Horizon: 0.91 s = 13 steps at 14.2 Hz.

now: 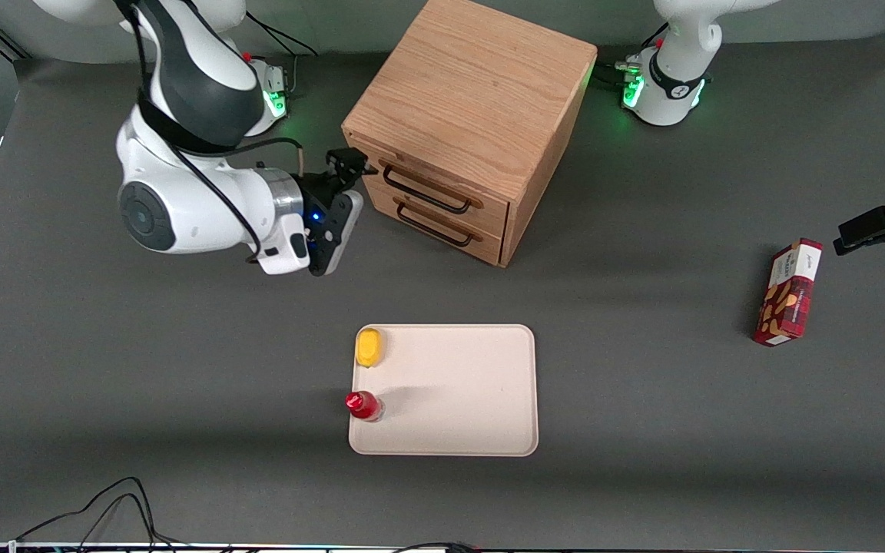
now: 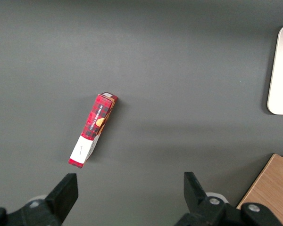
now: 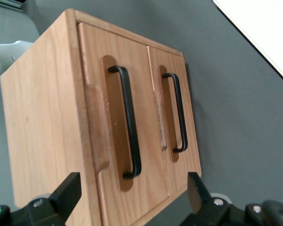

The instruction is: Open upper drawer

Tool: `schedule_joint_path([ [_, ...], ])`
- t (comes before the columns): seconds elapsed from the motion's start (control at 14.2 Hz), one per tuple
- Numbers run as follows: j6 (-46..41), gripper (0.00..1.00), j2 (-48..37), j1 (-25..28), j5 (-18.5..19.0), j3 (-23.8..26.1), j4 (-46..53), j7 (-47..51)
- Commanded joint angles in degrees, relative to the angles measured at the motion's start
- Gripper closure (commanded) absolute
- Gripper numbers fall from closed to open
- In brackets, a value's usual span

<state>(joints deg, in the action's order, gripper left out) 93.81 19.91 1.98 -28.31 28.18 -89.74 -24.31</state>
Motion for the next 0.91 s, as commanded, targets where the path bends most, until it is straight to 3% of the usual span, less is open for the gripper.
schedule_joint_path([
  [0.0, 5.7, 0.0, 1.4, 0.7, 2.6, 3.2, -2.0, 4.4],
  [0.35, 10.1, 0.0, 2.0, 1.2, 6.0, 5.1, -6.1, 4.5],
  [0.84, 15.5, 0.0, 2.9, 2.1, 6.3, 6.3, -8.6, 5.6],
])
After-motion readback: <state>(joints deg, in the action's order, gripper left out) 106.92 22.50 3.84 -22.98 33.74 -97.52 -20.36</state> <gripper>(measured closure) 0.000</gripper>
